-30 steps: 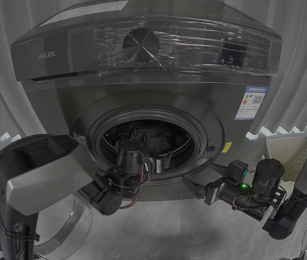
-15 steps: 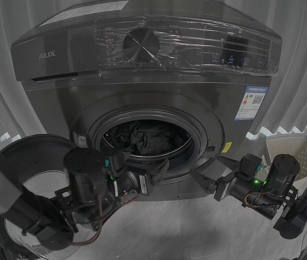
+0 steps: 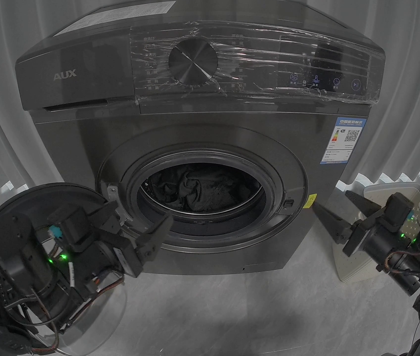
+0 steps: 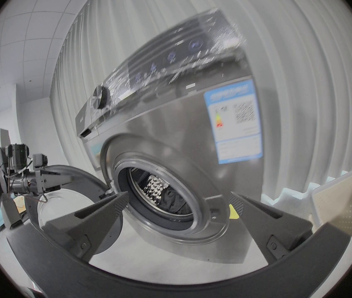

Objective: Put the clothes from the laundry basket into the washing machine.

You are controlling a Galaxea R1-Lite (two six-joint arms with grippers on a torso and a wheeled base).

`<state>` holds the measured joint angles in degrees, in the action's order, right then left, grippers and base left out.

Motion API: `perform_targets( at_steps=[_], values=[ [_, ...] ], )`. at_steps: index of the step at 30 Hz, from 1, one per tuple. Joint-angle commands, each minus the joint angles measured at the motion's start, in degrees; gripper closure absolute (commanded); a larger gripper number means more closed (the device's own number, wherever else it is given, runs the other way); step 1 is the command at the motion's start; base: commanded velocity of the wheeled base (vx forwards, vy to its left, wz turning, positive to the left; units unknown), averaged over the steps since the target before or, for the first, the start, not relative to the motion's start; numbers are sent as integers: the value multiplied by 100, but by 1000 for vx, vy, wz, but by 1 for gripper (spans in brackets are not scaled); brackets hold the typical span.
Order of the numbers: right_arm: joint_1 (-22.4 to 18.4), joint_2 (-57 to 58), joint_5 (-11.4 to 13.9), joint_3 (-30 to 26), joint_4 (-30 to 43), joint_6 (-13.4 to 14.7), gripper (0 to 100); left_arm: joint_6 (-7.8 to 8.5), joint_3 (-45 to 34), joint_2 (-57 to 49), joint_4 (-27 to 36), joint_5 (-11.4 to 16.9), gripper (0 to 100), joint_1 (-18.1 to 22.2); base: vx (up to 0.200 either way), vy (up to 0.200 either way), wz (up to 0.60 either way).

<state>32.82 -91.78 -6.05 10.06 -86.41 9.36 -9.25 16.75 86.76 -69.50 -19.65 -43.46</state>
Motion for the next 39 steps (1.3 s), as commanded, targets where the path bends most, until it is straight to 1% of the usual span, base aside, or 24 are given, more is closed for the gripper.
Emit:
perform_targets(
  at_steps=[1, 6, 9, 14, 17, 18, 21, 25, 27, 28, 30, 32, 34, 35, 36, 39],
  values=[
    [-276, 776, 16, -311, 19, -75, 0, 205, -462, -625, -20, -12, 0, 321, -200, 0, 0],
    [-478, 1189, 7, -540, 247, -172, 0, 407, -743, -1021, -11, -21, 0, 523, -200, 0, 0],
    [-645, 1426, 42, -672, 379, -303, 0, 477, -893, -1232, -2, -12, 0, 672, -200, 0, 0],
    [-689, 1760, 60, -795, 467, -356, 0, 486, -1069, -1662, 86, -30, 0, 778, -200, 0, 0],
    [-715, 2156, 25, -935, 810, -514, 0, 503, -1288, -1935, 94, -30, 0, 848, -200, 0, 0],
    [-786, 2244, 25, -962, 862, -541, 0, 512, -1315, -1996, 94, -21, 0, 909, -200, 0, 0],
    [-1111, 2428, 69, -1006, 924, -629, 0, 626, -1455, -2225, 103, -21, 0, 1059, -200, 0, 0],
    [-1295, 2674, 51, -1006, 1003, -664, 0, 653, -1657, -2532, 200, -30, 0, 1138, -200, 0, 0],
    [-1331, 2841, 51, -1006, 1196, -708, 0, 635, -1666, -2691, 358, -39, 0, 1191, 0, 0, 0],
    [-1331, 3149, 42, -1006, 1557, -796, 0, 635, -1666, -2946, 604, -30, 0, 1296, 0, 0, 0],
    [-1331, 3501, 33, -1006, 2040, -840, 0, 644, -1675, -3183, 824, -12, 0, 1384, 0, 0, 0],
    [-1392, 4107, 42, -1006, 2963, -822, 0, 653, -1675, -3693, 1360, -4, 0, 1463, 0, 0, 0],
    [-1550, 4643, 51, -1006, 3772, -813, 0, 670, -1675, -4194, 1966, -4, 0, 1586, 0, 0, 0],
    [-1559, 4687, 60, -1006, 3833, -813, 0, 670, -1675, -4194, 1966, -4, 0, 1586, 0, 0, 0],
    [-1673, 5408, 69, -1006, 4598, -822, 0, 697, -1675, -4633, 2520, 14, 0, 1753, 0, 0, 0],
    [-1963, 6243, 86, -1006, 5670, -840, 0, 662, -1675, -5380, 3267, 75, 0, 2026, 0, 0, 0]
  ],
)
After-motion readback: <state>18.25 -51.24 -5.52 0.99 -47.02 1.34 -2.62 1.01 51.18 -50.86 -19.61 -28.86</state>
